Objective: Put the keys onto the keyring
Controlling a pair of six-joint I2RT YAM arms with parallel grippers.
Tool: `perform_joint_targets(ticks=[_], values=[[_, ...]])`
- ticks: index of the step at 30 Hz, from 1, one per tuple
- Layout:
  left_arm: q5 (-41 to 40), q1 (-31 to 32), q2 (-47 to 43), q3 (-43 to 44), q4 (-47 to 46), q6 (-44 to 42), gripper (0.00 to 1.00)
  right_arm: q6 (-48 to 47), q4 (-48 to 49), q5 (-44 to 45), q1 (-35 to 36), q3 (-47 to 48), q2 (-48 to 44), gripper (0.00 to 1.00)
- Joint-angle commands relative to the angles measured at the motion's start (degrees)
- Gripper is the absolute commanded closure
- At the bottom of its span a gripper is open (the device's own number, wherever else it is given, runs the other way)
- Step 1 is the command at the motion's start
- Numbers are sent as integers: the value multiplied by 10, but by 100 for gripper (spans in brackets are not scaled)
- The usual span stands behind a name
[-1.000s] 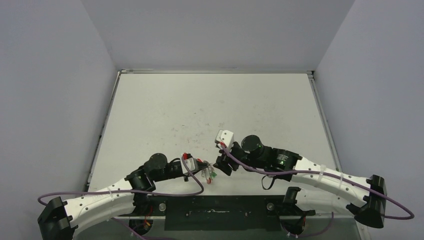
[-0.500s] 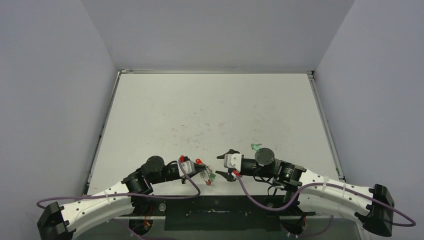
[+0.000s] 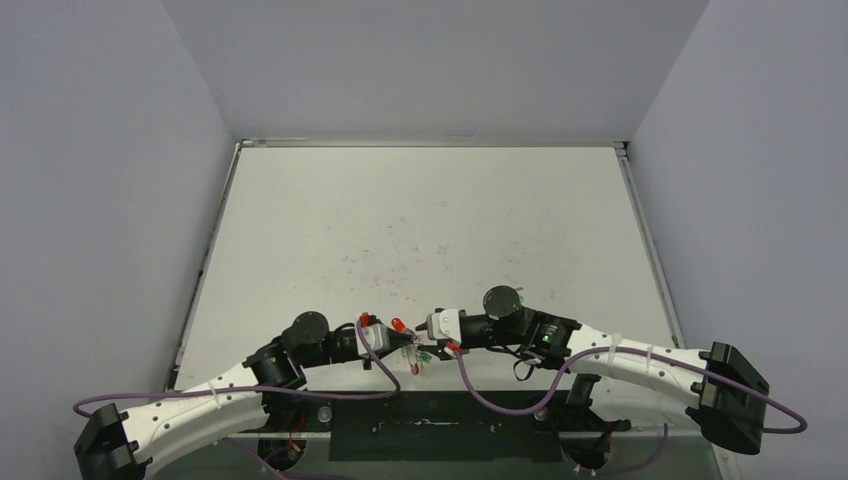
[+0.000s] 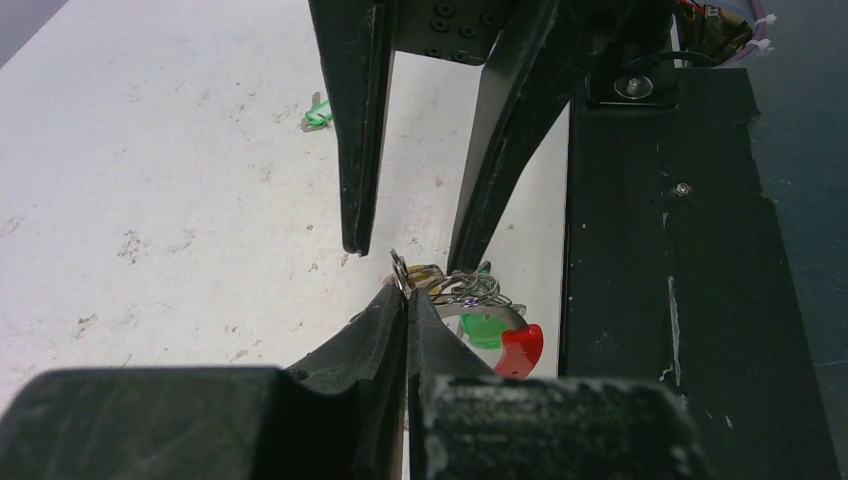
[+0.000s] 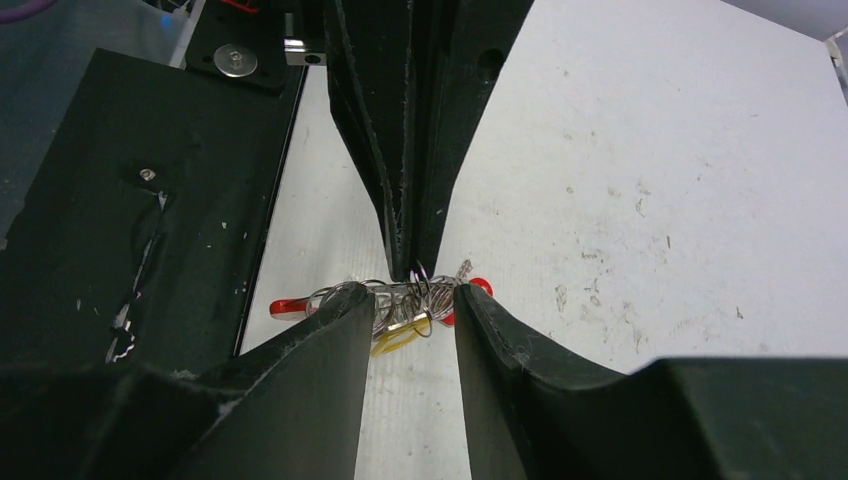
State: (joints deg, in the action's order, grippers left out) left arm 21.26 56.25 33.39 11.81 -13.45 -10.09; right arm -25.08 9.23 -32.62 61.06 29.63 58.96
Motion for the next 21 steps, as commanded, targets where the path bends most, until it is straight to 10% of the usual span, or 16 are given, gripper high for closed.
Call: perform_joint_targets(ticks=[1, 21], values=[[15, 1, -3, 7, -41, 4, 100, -2, 61, -37, -15, 20, 9, 64], [12, 1, 1, 6, -47, 2, 100, 25, 108, -129, -59, 15, 58, 74]])
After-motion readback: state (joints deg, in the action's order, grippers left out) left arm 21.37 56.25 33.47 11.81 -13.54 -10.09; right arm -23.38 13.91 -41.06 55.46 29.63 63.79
